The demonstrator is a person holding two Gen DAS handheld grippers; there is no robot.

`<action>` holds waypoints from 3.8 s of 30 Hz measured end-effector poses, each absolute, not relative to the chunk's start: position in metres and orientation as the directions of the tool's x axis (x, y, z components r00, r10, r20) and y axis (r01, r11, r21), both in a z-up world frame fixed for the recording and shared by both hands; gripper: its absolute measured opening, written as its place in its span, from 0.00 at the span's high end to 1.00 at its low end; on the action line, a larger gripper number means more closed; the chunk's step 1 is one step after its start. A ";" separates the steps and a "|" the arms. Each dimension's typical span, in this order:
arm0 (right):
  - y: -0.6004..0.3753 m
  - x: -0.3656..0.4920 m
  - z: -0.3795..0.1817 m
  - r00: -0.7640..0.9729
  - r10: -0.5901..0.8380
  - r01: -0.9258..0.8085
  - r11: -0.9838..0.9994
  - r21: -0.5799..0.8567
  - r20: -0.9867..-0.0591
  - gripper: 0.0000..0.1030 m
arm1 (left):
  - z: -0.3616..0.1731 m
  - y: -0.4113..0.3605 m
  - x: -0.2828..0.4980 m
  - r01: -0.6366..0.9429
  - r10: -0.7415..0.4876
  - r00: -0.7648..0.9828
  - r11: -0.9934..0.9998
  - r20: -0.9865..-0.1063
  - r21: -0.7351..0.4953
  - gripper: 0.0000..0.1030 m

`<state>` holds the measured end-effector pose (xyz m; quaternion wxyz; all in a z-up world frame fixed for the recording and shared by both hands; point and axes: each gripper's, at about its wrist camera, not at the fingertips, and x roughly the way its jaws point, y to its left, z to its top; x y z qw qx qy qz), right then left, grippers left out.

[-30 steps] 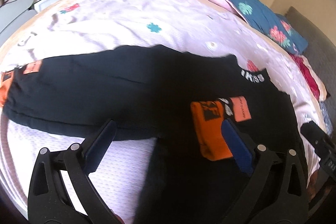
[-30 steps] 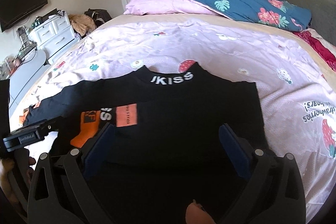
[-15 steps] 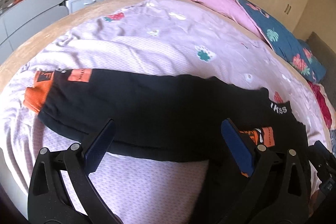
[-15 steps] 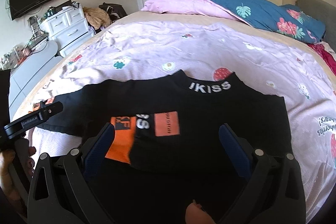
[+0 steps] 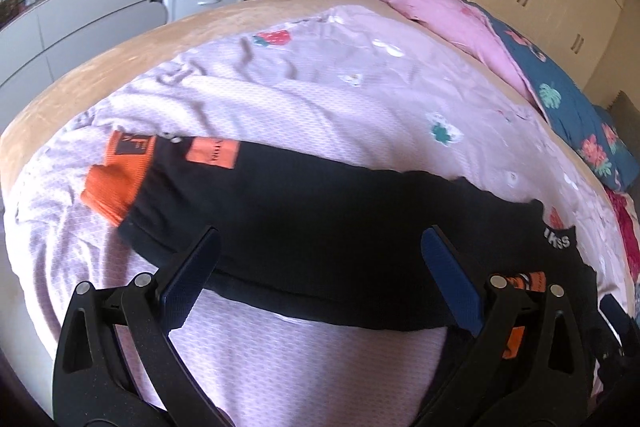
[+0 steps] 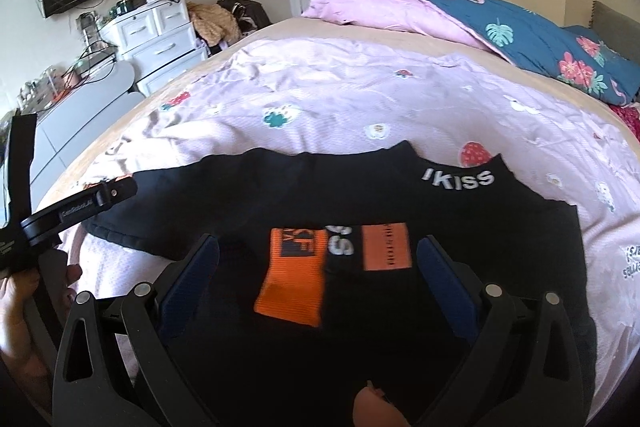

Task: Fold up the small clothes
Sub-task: 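Move the left gripper to the other orange-patched sleeve cuff and grasp it, then lift the second cuff with the left gripper and carry it across the shirt, then lay the second cuff onto the shirt body and open the left gripper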

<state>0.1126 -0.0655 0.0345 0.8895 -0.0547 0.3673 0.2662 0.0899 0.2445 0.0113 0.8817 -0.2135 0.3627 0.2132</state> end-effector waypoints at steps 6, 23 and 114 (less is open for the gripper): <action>-0.040 0.105 0.032 0.567 0.449 -0.559 0.826 0.079 -0.690 0.04 | 0.011 0.264 0.081 -0.577 0.256 0.637 0.784 -0.727 -0.229 0.09; 0.012 0.088 0.039 0.511 0.519 -0.670 0.740 0.060 -0.685 0.04 | -0.001 0.317 0.060 -0.713 0.356 0.581 0.657 -0.732 -0.247 0.09; -0.316 0.081 0.044 0.761 0.152 0.131 0.916 0.380 -0.630 0.04 | 0.013 0.011 0.145 0.323 -0.617 0.551 0.778 -0.562 -0.538 0.96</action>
